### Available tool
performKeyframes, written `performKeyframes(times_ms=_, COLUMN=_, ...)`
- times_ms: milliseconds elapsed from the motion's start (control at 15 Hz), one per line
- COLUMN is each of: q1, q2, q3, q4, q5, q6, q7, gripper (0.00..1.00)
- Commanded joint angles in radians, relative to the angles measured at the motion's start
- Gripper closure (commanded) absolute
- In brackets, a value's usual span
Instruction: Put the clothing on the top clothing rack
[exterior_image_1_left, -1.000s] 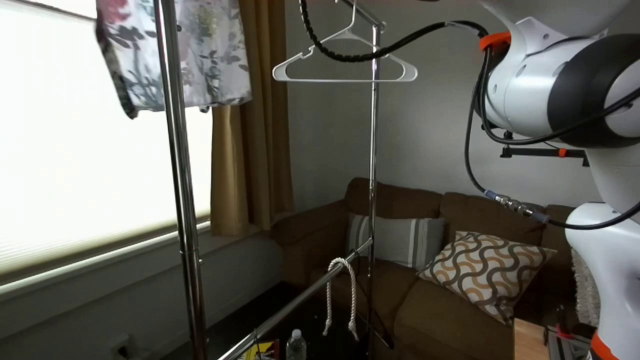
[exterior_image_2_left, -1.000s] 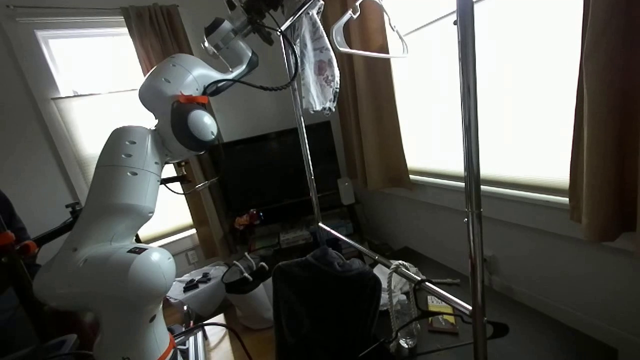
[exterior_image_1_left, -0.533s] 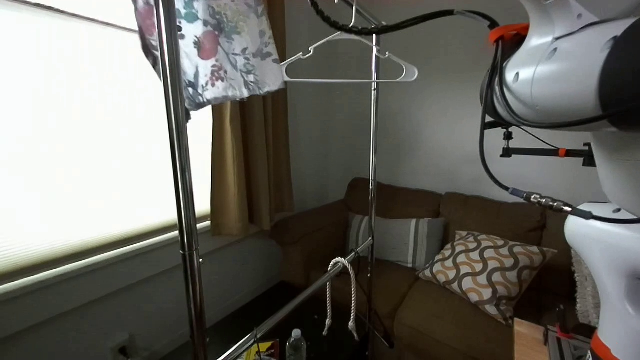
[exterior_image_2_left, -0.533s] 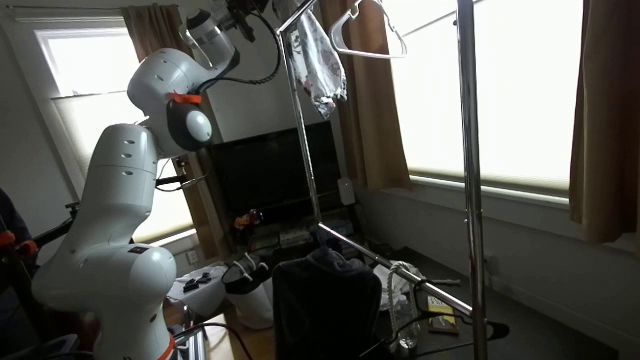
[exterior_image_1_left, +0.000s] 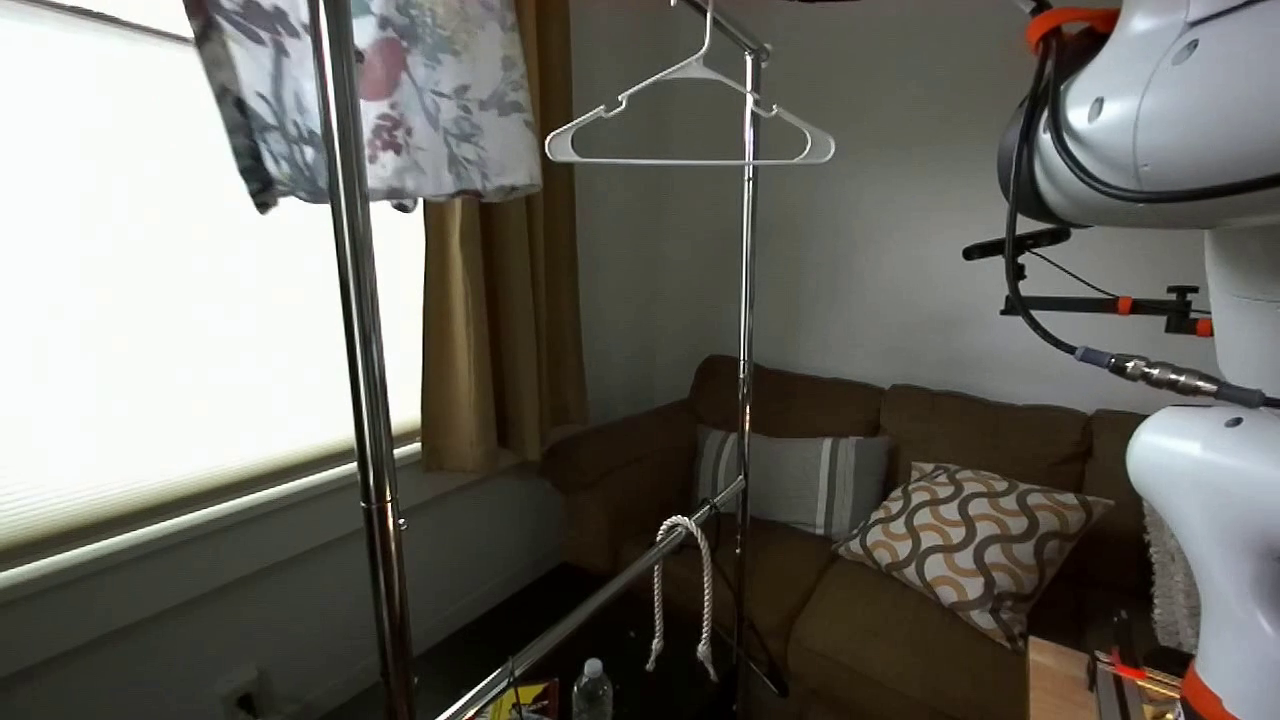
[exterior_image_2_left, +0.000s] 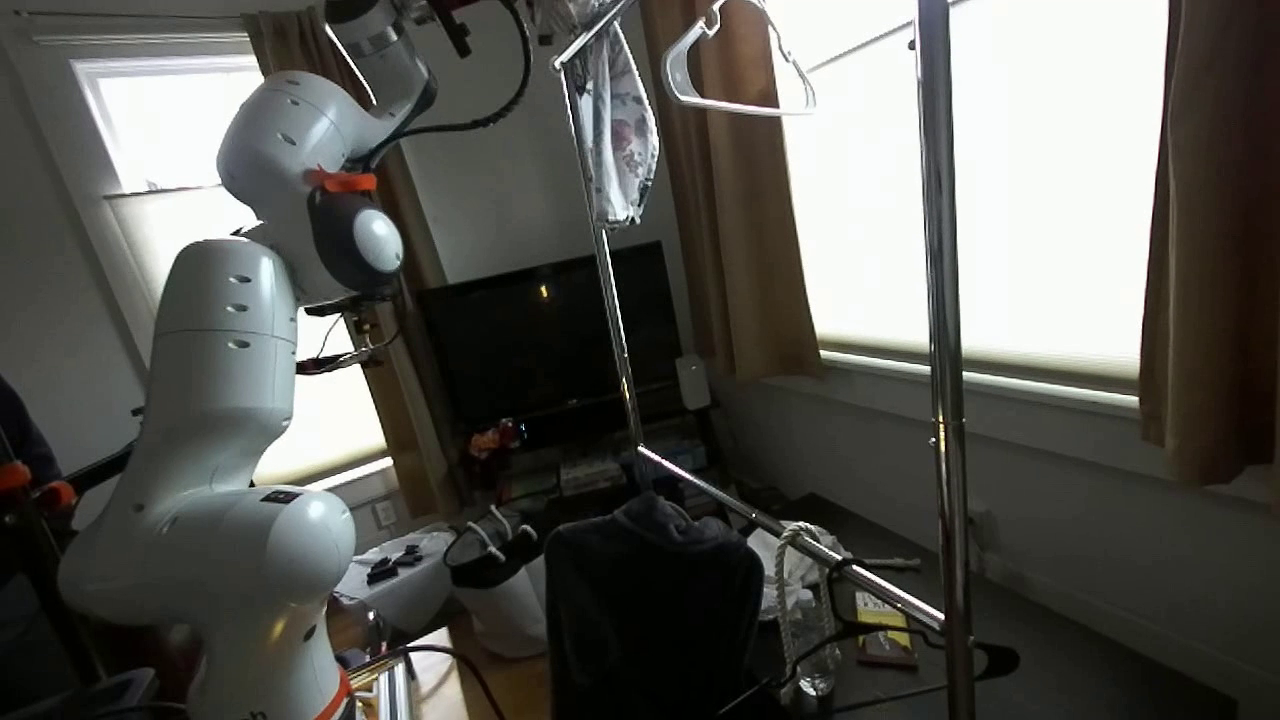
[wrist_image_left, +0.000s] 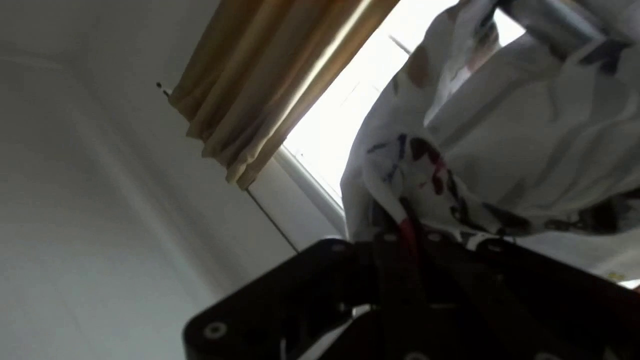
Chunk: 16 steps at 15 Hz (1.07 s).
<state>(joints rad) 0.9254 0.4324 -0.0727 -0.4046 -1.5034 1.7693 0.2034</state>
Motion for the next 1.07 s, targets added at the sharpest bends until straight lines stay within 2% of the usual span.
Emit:
performKeyframes(times_ms=0, q1=0.037, q2=-0.047, q3=-0.006, q4=-0.038, q5=0.01, q6=-0.167, q7=-0.118, gripper=0.99)
performKeyframes(times_ms=267, q1=0.078, q2=-0.083, q3=-0.001, q4=-0.057, q5=0.0, q6=-0.301, q7=-0.259, gripper=0.99)
performKeyframes(times_ms=533, q1=0.09, q2=-0.116, q3=0.043, q4=-0.091, q5=0.058, q6=-0.435, q7=-0.338, gripper=0.99)
performKeyframes(times_ms=600, q1=0.083, q2=-0.12, q3=0.059, q4=-0.095, q5=0.083, q6=-0.445, q7=-0.331, gripper=0.99)
performKeyframes(times_ms=667, q1=0.079, q2=-0.107, q3=0.036, q4=-0.102, q5=0.039, q6=-0.407, q7=-0.293, gripper=0.98)
performKeyframes(times_ms=733, q1=0.078, q2=-0.114, q3=0.045, q4=-0.11, q5=0.053, q6=-0.417, q7=-0.294, gripper=0.98)
performKeyframes(times_ms=867, q1=0.077, q2=-0.091, q3=0.05, q4=-0.07, q5=0.058, q6=-0.423, q7=-0.315, gripper=0.99)
performKeyframes(times_ms=1000, q1=0.088, q2=-0.092, q3=0.046, q4=-0.075, q5=0.054, q6=-0.496, q7=-0.394, gripper=0.99)
